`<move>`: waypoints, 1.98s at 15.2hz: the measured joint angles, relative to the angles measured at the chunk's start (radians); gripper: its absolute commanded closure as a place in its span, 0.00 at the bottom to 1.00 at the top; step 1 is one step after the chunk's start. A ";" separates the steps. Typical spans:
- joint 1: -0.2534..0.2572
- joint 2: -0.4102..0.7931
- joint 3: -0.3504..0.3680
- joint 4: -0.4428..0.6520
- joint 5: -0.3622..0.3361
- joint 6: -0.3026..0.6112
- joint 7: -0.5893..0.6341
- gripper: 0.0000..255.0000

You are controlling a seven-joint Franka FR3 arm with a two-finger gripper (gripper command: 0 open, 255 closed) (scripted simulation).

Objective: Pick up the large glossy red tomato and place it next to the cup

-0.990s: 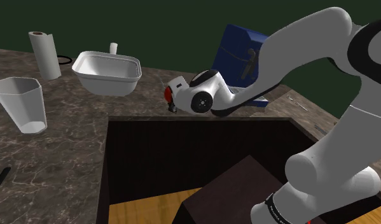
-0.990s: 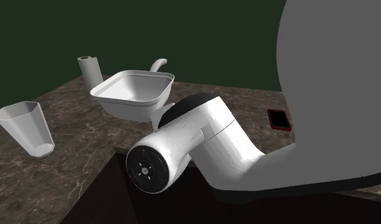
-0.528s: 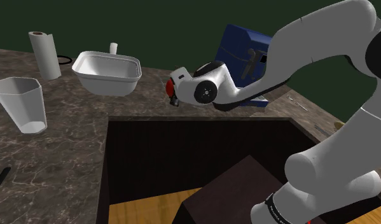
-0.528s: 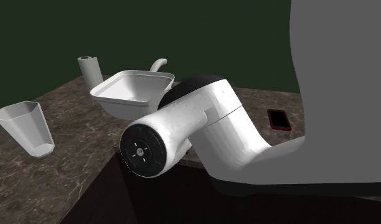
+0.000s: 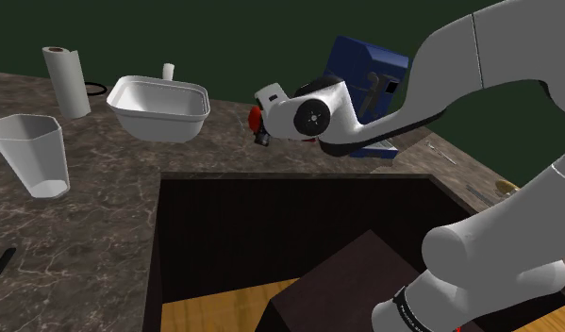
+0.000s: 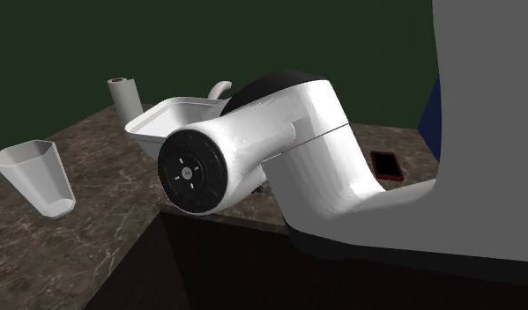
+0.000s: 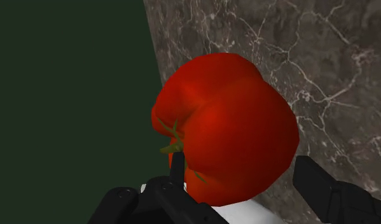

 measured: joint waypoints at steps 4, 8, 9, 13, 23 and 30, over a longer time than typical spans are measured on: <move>-0.003 -0.052 -0.014 0.007 0.087 0.044 -0.076 1.00; 0.001 -0.103 -0.032 0.010 0.181 0.080 -0.160 1.00; 0.003 -0.115 -0.038 0.011 0.205 0.089 -0.182 1.00; 0.016 -0.156 -0.063 0.018 0.311 0.114 -0.282 1.00; 0.082 -0.227 -0.133 0.038 0.548 0.122 -0.509 1.00; 0.157 -0.229 -0.008 0.080 0.634 -0.049 -0.480 1.00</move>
